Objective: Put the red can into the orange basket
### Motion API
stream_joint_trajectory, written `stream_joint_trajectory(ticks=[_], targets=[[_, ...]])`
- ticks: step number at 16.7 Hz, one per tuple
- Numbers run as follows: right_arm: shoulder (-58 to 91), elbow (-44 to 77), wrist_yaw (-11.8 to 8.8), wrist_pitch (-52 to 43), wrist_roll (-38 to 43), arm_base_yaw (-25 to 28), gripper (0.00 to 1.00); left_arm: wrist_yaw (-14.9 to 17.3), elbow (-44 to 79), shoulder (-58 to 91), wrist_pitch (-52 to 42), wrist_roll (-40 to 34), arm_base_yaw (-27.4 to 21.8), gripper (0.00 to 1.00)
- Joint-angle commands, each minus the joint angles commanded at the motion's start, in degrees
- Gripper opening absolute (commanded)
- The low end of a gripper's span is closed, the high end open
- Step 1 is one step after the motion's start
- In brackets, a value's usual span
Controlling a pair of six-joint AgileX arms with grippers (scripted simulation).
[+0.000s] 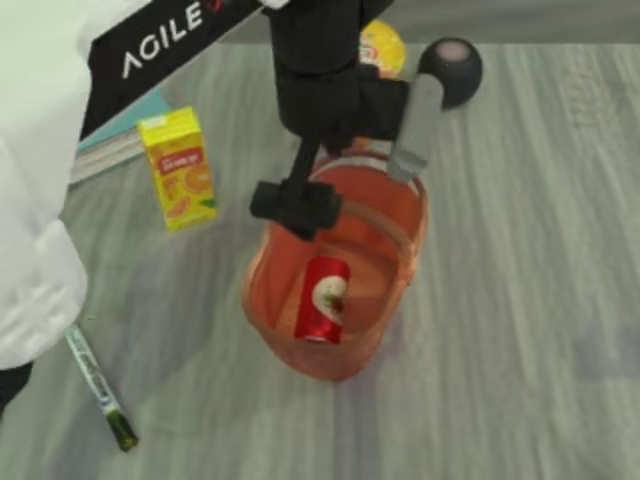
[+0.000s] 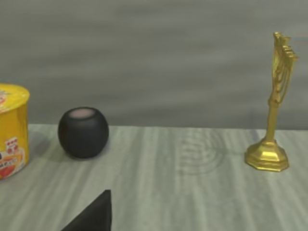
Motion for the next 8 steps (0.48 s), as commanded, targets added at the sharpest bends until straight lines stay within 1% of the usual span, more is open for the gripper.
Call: stream_joint_trajectory(ticks=[1, 3, 8], targets=[[-1.55, -0.52, 0.71, -0.65, 0.01, -0.22, 1.0, -0.13, 1.74, 1.74, -0.96, 0.83, -0.38, 1.0], [-3.14, -1.02, 1.42, -1.29, 0.03, -0.44, 1.0, -0.27, 3.51, 3.51, -1.93, 1.66, -0.75, 1.0], [-3.14, -1.02, 1.42, -1.29, 0.03, -0.44, 1.0, -0.21, 3.38, 3.46, -1.8, 1.59, -0.46, 1.0]])
